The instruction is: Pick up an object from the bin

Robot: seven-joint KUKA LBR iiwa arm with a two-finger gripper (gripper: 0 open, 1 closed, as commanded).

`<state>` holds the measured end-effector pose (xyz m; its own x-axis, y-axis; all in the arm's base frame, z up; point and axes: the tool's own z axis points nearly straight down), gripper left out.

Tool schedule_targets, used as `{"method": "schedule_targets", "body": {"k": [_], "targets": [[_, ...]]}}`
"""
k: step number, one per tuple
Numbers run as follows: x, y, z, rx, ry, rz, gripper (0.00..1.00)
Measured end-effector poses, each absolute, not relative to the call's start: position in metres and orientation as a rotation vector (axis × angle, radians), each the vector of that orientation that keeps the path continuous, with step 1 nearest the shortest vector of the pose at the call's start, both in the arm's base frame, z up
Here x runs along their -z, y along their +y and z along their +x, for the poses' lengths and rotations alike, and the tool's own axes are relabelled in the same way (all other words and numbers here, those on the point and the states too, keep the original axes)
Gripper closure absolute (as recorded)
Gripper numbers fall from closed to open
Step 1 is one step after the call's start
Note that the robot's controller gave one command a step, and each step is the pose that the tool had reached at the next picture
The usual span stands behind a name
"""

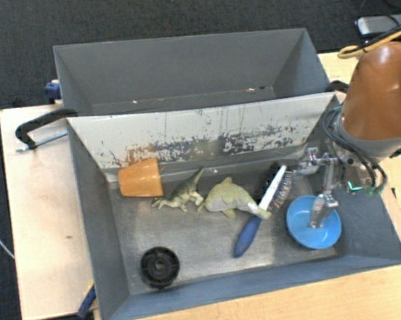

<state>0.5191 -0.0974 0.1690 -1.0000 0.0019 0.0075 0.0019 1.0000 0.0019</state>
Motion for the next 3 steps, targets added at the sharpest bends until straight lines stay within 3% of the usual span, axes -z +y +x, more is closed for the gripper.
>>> {"method": "schedule_targets", "body": {"k": [1, 2, 3], "targets": [[-0.069, -0.105, 0.523, 0.000, -3.144, 0.044, 0.00], [-0.074, -0.106, 0.525, -0.006, -3.150, 0.047, 1.00], [-0.262, -0.062, 0.496, -0.002, -3.146, 0.258, 1.00]]}}
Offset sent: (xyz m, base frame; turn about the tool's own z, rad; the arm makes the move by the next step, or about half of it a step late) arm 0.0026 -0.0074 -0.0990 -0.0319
